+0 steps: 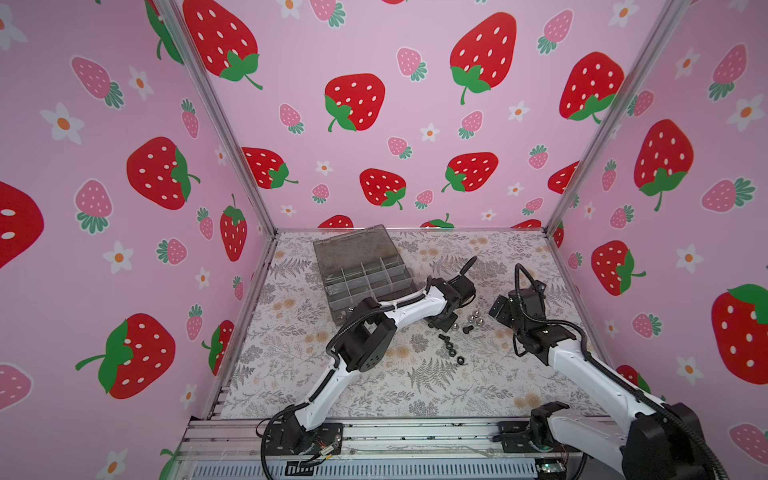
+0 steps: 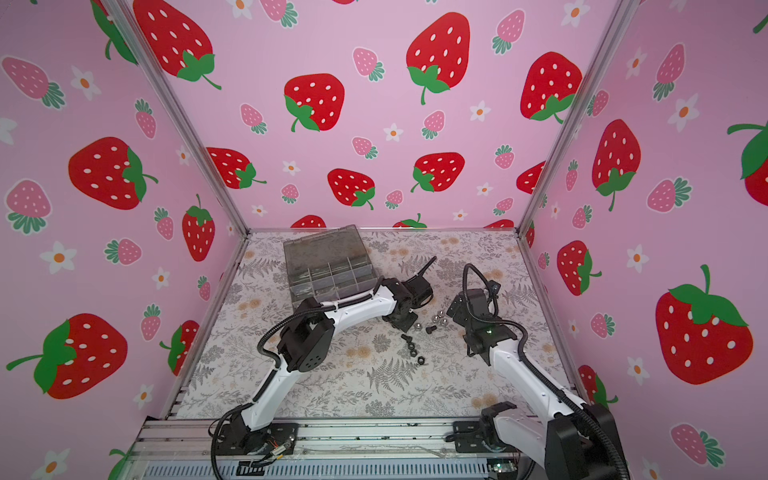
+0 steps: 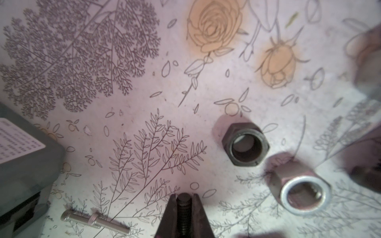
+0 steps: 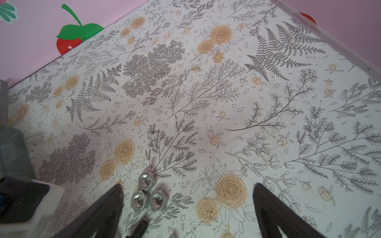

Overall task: Sort the screws and nuts into containers
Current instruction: Pick up the screw at the center of the table.

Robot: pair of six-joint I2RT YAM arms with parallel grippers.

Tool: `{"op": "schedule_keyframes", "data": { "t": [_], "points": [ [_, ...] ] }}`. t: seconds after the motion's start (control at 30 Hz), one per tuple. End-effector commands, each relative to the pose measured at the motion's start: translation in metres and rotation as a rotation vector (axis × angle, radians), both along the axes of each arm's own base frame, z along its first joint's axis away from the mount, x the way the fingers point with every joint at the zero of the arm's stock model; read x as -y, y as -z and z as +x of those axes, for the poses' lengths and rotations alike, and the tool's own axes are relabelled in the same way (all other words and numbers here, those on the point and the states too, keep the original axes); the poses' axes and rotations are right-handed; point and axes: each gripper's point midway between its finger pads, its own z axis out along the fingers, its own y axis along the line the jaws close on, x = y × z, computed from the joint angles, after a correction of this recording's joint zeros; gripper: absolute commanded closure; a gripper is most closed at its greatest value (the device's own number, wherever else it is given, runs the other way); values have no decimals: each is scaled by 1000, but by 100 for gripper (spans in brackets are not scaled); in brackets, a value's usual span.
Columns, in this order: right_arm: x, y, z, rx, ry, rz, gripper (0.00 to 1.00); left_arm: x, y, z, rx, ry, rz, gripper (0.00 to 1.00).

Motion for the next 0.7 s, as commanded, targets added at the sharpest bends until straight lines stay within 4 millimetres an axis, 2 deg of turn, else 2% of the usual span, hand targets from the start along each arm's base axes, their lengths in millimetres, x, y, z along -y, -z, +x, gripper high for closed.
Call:
{"op": "schedule_keyframes", "data": {
  "t": [0.0, 0.37, 0.4, 0.67],
  "points": [
    [3, 4, -5, -9, 19, -5, 0, -11, 31, -16, -78, 14, 92, 87],
    [1, 4, -2, -8, 13, 2, 0, -9, 37, -24, -116, 10, 69, 93],
    [0, 4, -1, -8, 11, 3, 0, -9, 37, -25, -119, 9, 68, 98],
    [-3, 4, 2, -7, 6, 9, 0, -13, 40, -31, -132, 0, 63, 100]
  ]
}}
